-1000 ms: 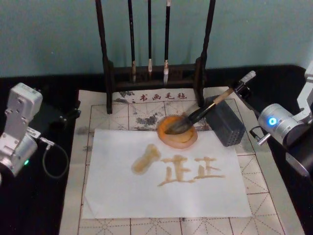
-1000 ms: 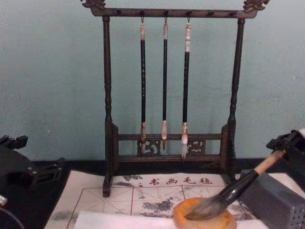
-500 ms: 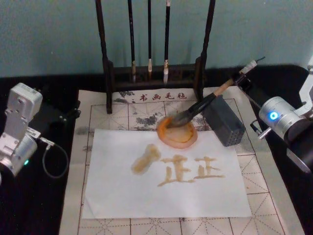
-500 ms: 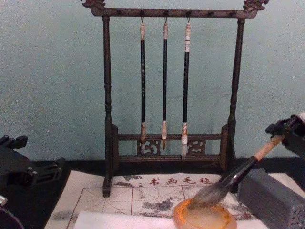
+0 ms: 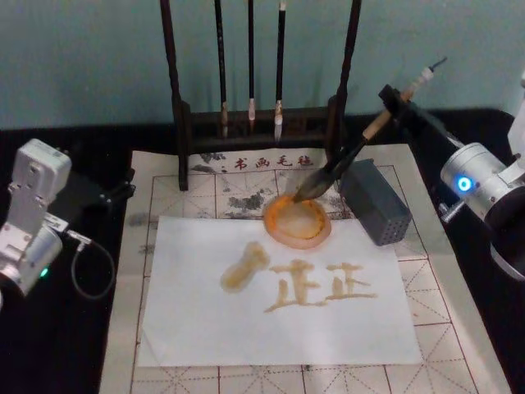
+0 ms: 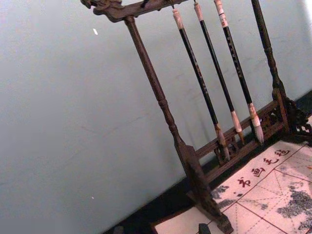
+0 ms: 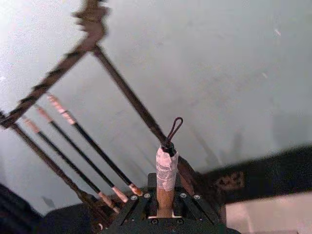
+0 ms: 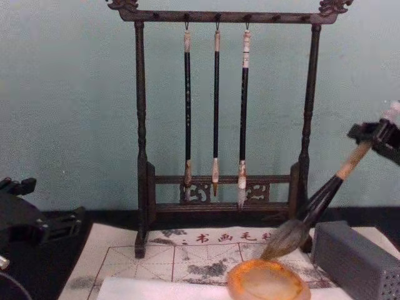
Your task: Pick up the brush from the inkstone, write on the paper, then place the brush back to its original position.
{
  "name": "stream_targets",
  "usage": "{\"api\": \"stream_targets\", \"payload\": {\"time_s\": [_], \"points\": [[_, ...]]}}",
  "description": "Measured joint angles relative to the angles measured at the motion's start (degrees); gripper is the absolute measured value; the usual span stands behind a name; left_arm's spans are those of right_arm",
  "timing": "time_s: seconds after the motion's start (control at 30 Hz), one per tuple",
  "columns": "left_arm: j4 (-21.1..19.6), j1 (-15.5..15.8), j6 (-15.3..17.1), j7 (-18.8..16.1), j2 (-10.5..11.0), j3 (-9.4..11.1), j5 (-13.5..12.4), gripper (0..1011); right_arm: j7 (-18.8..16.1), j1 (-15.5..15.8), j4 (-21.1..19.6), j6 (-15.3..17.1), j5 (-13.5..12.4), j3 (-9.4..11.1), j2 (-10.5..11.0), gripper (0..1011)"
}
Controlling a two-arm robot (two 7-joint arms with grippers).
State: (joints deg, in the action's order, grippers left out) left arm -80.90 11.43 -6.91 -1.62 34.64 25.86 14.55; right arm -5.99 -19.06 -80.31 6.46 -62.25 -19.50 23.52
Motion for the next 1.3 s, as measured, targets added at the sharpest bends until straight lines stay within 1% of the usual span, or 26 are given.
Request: {"api": "stream_targets", "payload": {"time_s": [0.03, 0.07, 0.1, 0.13, 0.17, 0.23, 0.27, 0.4, 0.43, 0.5, 0.53, 0.6, 0.63, 0.83, 1.07, 1.3], "points": [[0.00, 0.00, 0.00, 0.00, 0.00, 0.00, 0.00, 1001, -0.67, 0.01, -0.65, -0.62, 1.47, -0.35, 0.54, 185], [0.00, 0.00, 0.00, 0.00, 0.00, 0.00, 0.00, 1001, -1.00, 0.02, -0.97, -0.94, 2.28, -0.55, 0.82, 185], [0.00, 0.00, 0.00, 0.00, 0.00, 0.00, 0.00, 1001, -1.73, 0.08, -1.49, -1.52, 3.68, -0.93, 1.33, 185], [0.00, 0.00, 0.00, 0.00, 0.00, 0.00, 0.00, 1001, -2.13, 0.12, -1.77, -1.79, 4.37, -1.12, 1.60, 185], [0.00, 0.00, 0.00, 0.00, 0.00, 0.00, 0.00, 1001, -2.95, 0.23, -2.29, -2.39, 5.77, -1.46, 2.12, 185], [0.00, 0.00, 0.00, 0.00, 0.00, 0.00, 0.00, 1001, -3.73, 0.35, -2.80, -3.04, 7.12, -1.79, 2.55, 185], [0.00, 0.00, 0.00, 0.00, 0.00, 0.00, 0.00, 1001, -4.48, 0.46, -3.15, -3.65, 8.28, -2.06, 2.93, 185], [0.00, 0.00, 0.00, 0.00, 0.00, 0.00, 0.00, 1001, -6.10, 0.76, -3.90, -4.89, 10.56, -2.57, 3.69, 185], [0.00, 0.00, 0.00, 0.00, 0.00, 0.00, 0.00, 1001, -7.06, 0.96, -4.22, -5.59, 11.73, -2.83, 4.06, 185], [0.00, 0.00, 0.00, 0.00, 0.00, 0.00, 0.00, 1001, -7.96, 1.17, -4.56, -6.37, 12.84, -3.12, 4.42, 185], [0.00, 0.00, 0.00, 0.00, 0.00, 0.00, 0.00, 1001, -8.87, 1.38, -4.86, -7.11, 13.93, -3.38, 4.77, 185], [0.00, 0.00, 0.00, 0.00, 0.00, 0.00, 0.00, 1001, -9.90, 1.61, -5.20, -7.79, 14.92, -3.63, 5.16, 185], [0.00, 0.00, 0.00, 0.00, 0.00, 0.00, 0.00, 1001, -10.87, 1.82, -5.45, -8.41, 15.86, -3.86, 5.54, 185], [0.00, 0.00, 0.00, 0.00, 0.00, 0.00, 0.00, 1001, -14.02, 2.64, -6.32, -9.94, 18.19, -4.12, 6.64, 185], [0.00, 0.00, 0.00, 0.00, 0.00, 0.00, 0.00, 1001, -16.19, 3.67, -7.49, -10.57, 18.80, -3.32, 7.30, 185], [0.00, 0.00, 0.00, 0.00, 0.00, 0.00, 0.00, 1001, -19.01, 5.64, -9.64, -11.00, 18.91, -2.18, 8.21, 185]]}}
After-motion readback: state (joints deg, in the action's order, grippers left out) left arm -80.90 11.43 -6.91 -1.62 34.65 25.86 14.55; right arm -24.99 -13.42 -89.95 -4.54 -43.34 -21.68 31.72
